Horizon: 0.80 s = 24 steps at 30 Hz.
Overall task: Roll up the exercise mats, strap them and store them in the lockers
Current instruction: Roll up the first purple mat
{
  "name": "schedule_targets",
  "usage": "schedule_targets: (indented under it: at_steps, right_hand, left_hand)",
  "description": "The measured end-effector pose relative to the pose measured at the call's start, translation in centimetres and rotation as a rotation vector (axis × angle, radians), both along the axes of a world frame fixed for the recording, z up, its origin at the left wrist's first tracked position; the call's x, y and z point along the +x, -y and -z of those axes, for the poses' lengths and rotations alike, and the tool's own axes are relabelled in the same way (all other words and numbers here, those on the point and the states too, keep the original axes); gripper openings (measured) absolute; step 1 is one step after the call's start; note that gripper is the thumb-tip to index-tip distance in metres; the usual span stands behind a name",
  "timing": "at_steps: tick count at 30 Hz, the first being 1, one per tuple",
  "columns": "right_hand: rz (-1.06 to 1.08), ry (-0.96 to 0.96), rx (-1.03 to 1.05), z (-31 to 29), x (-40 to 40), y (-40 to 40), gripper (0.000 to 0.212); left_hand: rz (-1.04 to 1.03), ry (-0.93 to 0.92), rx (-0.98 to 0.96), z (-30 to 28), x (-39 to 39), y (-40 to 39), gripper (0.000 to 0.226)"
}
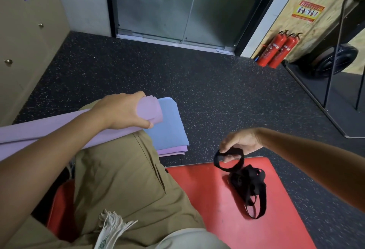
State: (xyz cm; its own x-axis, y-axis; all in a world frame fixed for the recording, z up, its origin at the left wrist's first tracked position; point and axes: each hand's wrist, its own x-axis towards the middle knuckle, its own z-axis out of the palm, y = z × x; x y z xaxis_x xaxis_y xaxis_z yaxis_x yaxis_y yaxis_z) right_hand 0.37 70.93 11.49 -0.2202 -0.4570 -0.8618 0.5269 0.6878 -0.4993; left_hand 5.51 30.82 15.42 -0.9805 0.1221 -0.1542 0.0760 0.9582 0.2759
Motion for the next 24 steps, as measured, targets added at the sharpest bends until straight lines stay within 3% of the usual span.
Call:
schedule_targets:
  at_steps: [5,11,17,24]
  right_hand:
    - [0.288,0.047,-0.356,1.3,1.9,3.2,0.028]
    - [0.641,0.125,-0.801,2.5,3.7,11.3,0.035]
    - [0.729,-0.060,-0.933,2.1,4.2,14.8,0.040]
    - [0.646,-0.356,-0.870,1.2,4.2,17.2,0.033]
  left_hand:
    - [0.001,-0.004,0.002,-0.1,0.2,0.2,0.082]
    - [-0.013,-0.001,0.018,-0.3,0.7,0.5,0.082]
    - [-0.032,0.002,0.028,-0.5,0.9,1.0,0.081]
    - [-0.049,0.011,0.035,-0.2,1.2,1.5,0.085]
